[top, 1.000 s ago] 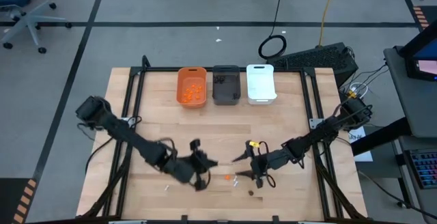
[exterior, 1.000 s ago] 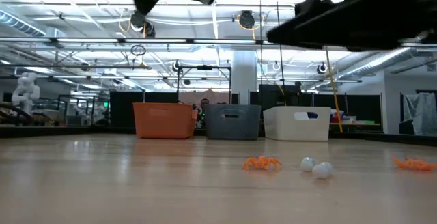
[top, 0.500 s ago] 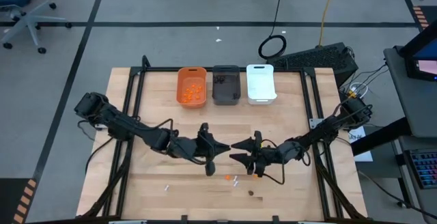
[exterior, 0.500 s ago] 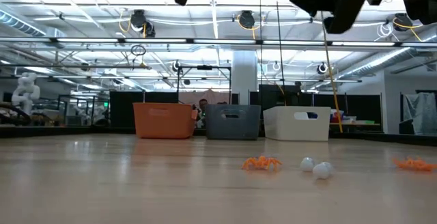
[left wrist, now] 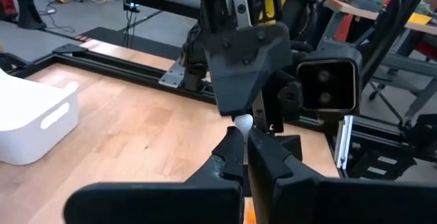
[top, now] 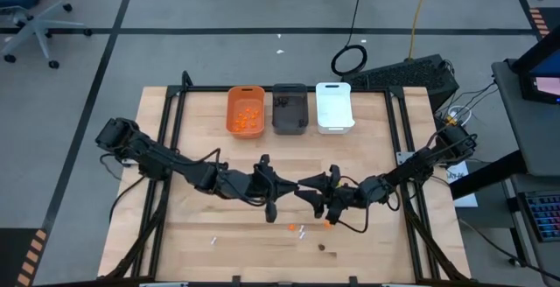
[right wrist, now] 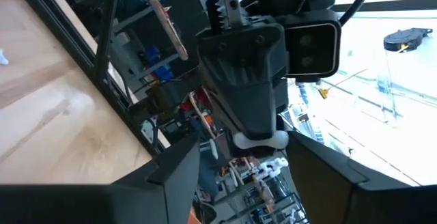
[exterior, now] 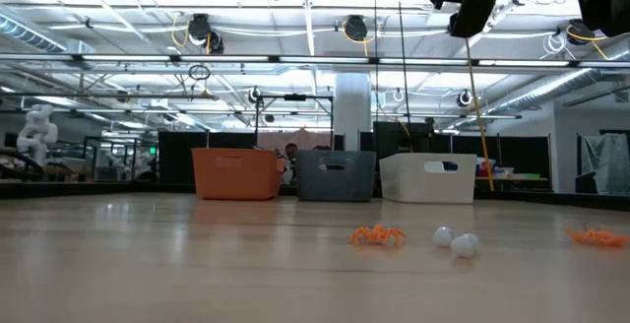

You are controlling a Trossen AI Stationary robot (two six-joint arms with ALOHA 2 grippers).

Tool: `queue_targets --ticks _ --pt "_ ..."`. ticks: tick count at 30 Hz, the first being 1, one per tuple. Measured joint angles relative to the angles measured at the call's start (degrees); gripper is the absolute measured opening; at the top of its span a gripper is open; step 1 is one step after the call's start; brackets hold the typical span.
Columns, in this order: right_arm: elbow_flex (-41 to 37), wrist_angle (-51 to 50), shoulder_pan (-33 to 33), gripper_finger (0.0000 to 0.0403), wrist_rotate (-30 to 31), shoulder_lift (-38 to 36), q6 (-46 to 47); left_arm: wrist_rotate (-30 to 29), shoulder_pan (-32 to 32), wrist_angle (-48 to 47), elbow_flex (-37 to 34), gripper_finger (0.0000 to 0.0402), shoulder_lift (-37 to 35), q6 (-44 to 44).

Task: Sort Halloween decoration
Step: Put the white bone toy into the white bin

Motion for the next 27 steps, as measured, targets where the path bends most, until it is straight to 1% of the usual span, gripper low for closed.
queue_targets --ticks 3,9,14,23,27 --pt "0.00 0.27 -0.10 0.0191 -0.05 0.00 -0.39 -0.01 -0.02 0.63 0.00 0.0001 0.02 0.00" --pt "0.00 1.29 -0.46 0.0168 -0.17 0.00 -4.49 -0.04 -0.03 1.34 0.00 0.0001 0.27 -0.03" --pt "0.22 1.20 -1.28 0.0164 -3.11 0.00 -4.61 -0.06 0.01 3.73 0.04 0.0001 1.78 -0.03" --pt "1.51 -0.59 -2.27 0.0163 -2.99 0.04 -3.36 0.05 0.20 3.90 0.07 0.0001 2.40 0.00" --pt "1.51 -0.66 -2.25 0.0145 -2.99 0.04 -3.81 0.10 0.20 3.87 0.07 0.0001 2.40 0.00"
